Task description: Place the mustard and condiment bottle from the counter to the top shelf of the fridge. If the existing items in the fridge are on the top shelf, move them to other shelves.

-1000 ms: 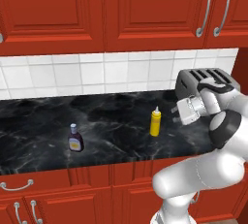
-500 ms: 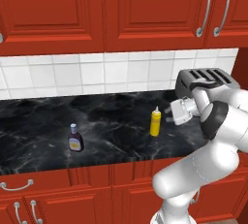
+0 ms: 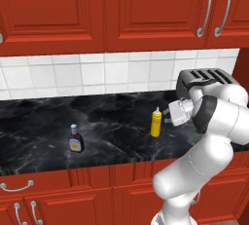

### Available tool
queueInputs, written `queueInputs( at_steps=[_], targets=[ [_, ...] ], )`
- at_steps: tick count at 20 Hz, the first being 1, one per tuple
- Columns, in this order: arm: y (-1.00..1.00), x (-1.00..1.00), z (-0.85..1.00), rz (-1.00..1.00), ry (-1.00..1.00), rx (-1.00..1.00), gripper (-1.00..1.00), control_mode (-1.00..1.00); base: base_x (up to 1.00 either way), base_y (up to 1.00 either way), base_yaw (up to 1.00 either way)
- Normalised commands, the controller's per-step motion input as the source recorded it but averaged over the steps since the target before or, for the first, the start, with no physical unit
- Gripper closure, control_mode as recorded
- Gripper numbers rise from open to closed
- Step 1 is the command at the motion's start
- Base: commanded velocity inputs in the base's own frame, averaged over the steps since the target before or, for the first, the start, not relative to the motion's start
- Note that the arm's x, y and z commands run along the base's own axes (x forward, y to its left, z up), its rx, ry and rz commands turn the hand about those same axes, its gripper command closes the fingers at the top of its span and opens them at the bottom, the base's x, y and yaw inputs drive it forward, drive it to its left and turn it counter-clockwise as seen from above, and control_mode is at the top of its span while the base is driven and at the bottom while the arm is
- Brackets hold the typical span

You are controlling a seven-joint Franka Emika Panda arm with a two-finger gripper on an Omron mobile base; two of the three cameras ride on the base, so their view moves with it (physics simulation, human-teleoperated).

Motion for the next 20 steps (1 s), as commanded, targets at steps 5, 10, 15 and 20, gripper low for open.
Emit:
queueInputs(
  at_steps=[5,10,15,20],
  targets=[
    [0.01,0.00,-0.01,0.00,0.00,0.00,-1.00,-1.00,0.00,0.00,0.00],
    [0.02,-0.03,0.00,0.00,0.00,0.00,-1.00,-1.00,0.00,0.00,0.00],
    [0.07,-0.10,0.00,0.00,0.00,0.01,-1.00,-1.00,0.00,0.00,0.00],
    [0.15,-0.12,0.00,0.00,0.00,0.01,-1.00,-1.00,0.00,0.00,0.00]
  ],
)
